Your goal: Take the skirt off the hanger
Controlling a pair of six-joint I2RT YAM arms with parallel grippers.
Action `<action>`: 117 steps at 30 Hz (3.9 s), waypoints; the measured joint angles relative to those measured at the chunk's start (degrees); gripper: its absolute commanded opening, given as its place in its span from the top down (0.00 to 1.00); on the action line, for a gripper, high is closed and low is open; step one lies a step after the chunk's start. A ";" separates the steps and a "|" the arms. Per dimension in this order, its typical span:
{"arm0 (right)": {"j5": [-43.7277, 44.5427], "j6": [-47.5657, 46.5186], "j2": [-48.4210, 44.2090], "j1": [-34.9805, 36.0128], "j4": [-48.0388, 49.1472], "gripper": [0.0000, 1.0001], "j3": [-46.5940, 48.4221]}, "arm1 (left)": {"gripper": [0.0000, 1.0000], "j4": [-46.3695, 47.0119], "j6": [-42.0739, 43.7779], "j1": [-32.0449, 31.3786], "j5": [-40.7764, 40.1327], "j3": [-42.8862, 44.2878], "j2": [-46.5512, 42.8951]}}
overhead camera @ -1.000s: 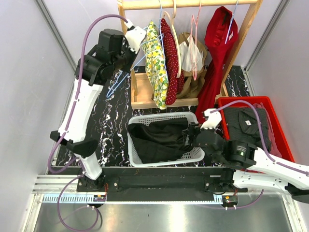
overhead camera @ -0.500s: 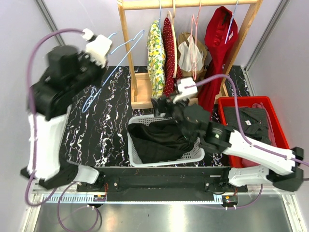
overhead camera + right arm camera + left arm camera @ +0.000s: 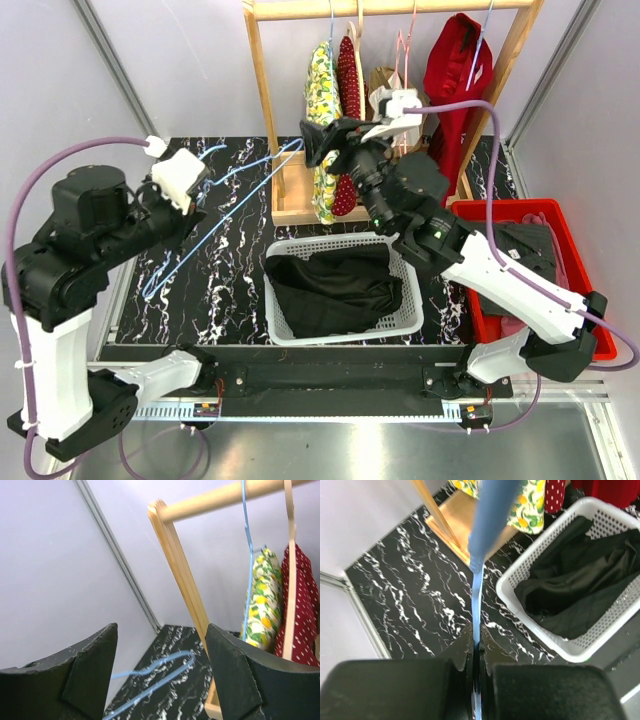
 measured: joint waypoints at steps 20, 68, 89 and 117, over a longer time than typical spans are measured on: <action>-1.77 0.92 10.88 -0.52 0.61 0.23 -0.04 | 1.00 -1.77 -1.51 0.00 4.76 9.29 3.43; 1.18 -0.11 -19.50 -1.29 0.00 0.04 -20.44 | 1.00 25.77 -15.82 5.88 -4.09 26.38 36.76; -0.68 3.87 -22.45 -1.29 -1.40 0.07 -24.76 | 1.00 31.19 -21.90 6.49 -3.96 32.63 47.91; -1.60 4.98 -25.31 -1.29 -2.86 0.09 -25.09 | 0.84 35.58 -22.12 6.47 -5.46 26.18 48.17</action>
